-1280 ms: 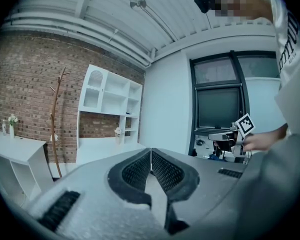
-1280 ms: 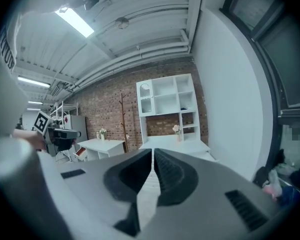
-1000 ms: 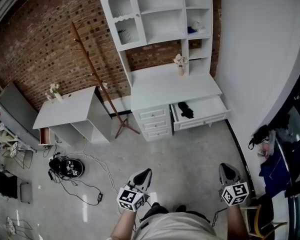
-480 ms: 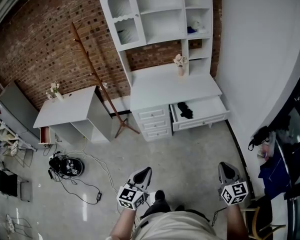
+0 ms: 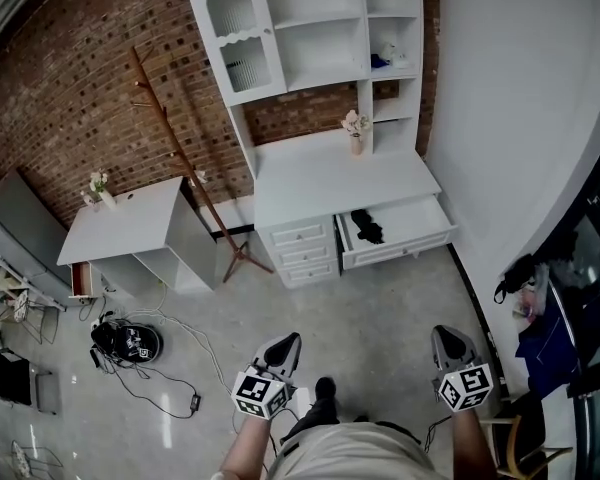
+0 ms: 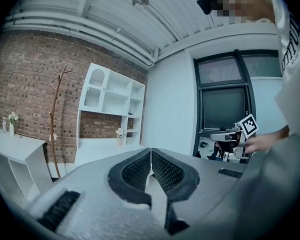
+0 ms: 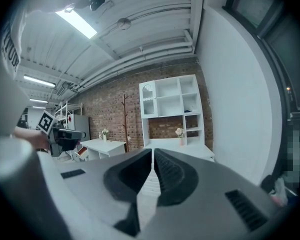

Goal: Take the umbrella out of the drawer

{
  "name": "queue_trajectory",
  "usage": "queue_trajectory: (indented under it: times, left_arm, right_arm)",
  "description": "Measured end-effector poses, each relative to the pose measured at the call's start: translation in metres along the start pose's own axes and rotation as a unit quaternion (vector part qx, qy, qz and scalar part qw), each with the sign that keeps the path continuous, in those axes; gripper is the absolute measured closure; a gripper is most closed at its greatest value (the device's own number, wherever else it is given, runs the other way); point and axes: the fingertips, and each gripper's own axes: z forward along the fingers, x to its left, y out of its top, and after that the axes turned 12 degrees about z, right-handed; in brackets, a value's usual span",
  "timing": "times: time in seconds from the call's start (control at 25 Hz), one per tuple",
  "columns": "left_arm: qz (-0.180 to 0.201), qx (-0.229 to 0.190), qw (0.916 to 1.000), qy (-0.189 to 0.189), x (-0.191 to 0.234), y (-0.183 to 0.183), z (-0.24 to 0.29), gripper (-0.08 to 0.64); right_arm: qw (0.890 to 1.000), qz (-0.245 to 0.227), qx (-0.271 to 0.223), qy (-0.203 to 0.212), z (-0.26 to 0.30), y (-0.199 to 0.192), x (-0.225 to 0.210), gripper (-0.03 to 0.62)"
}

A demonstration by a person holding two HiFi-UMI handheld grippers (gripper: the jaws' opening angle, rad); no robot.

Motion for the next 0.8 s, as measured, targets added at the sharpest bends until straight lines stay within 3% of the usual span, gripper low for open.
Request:
queue_trajectory:
  times: [0.32, 0.8]
  left_arm:
    - [-0.021, -0.017, 0.9994, -0.020, 0.048, 0.001, 0.040, 0.535]
    - [-0.008, -0.010, 0.9985, -0.053, 0.107, -0.008, 0.093, 0.535]
  right_arm:
    - [1.000, -0.008, 0.014, -0.019, 0.043, 0.007, 0.008, 0.558]
    - [0.998, -0.001, 0.022, -0.056, 0.105, 0.014, 0.012, 0.558]
